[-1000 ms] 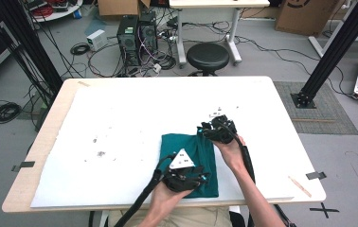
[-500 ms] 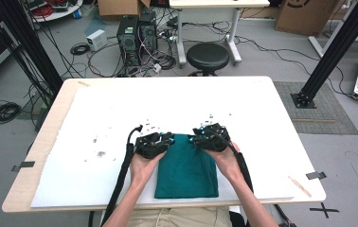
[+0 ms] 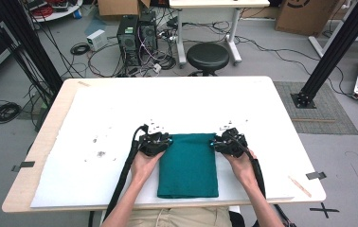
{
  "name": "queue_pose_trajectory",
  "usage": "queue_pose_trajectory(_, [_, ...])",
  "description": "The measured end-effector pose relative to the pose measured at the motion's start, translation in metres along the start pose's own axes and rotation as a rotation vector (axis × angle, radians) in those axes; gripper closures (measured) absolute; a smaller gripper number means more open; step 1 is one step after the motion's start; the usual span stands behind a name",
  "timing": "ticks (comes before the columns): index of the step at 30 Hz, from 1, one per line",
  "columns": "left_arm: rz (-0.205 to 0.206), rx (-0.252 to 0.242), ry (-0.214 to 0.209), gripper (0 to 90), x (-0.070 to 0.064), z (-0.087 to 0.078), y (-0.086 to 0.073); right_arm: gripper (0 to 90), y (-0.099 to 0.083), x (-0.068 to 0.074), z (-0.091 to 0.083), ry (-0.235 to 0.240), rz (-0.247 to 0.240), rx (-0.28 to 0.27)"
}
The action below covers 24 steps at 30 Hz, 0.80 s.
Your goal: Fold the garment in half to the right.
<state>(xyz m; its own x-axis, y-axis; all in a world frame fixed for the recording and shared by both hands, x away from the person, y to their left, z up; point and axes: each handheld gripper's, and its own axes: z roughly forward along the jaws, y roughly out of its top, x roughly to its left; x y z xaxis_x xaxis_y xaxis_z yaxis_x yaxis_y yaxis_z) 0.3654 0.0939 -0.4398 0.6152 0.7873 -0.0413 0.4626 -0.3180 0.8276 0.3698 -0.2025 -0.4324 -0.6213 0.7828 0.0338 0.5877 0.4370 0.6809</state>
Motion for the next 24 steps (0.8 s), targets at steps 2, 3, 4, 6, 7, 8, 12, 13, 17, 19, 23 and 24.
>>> queue_pose_trajectory(2, [-0.019,-0.008,0.013,69.6,0.001,-0.005,0.002,66.7,0.000,-0.002,-0.002,0.013,0.014,-0.004])
queue_pose_trajectory(3, [-0.025,-0.025,0.018,68.2,0.001,-0.008,0.003,66.7,0.002,-0.003,-0.005,0.012,0.011,-0.019])
queue_pose_trajectory(4, [-0.032,-0.042,0.018,68.3,0.002,-0.010,0.004,66.7,0.004,-0.002,-0.008,0.013,0.028,-0.041])
queue_pose_trajectory(6, [-0.054,-0.080,0.010,68.5,0.004,-0.010,0.004,67.1,0.009,0.000,-0.015,0.025,0.044,-0.099])
queue_pose_trajectory(7, [-0.072,-0.086,0.008,69.3,0.006,-0.008,0.004,67.4,0.012,0.001,-0.015,0.030,0.048,-0.119])
queue_pose_trajectory(8, [-0.083,-0.081,0.010,69.5,0.007,-0.006,0.004,67.5,0.015,0.002,-0.014,0.035,0.045,-0.127])
queue_pose_trajectory(12, [-0.083,-0.015,0.052,71.5,0.012,0.004,-0.001,69.8,0.020,-0.002,0.004,-0.019,0.061,-0.068])
queue_pose_trajectory(13, [-0.090,-0.015,0.049,71.5,0.012,0.005,-0.002,71.0,0.019,-0.005,0.008,-0.033,0.077,-0.045])
queue_pose_trajectory(17, [-0.043,-0.009,0.057,71.1,0.011,0.006,-0.002,70.2,0.014,-0.013,0.017,-0.027,0.103,-0.012])
queue_pose_trajectory(19, [-0.064,-0.005,0.054,67.4,0.014,0.003,-0.002,65.5,0.015,-0.015,0.016,-0.032,0.109,-0.006])
queue_pose_trajectory(23, [-0.061,-0.050,0.014,59.4,0.010,-0.018,0.000,58.3,0.012,-0.012,0.001,-0.043,0.125,-0.052])
queue_pose_trajectory(24, [-0.044,-0.068,-0.023,58.9,0.007,-0.027,0.000,56.9,0.011,-0.009,-0.004,-0.037,0.129,-0.071])
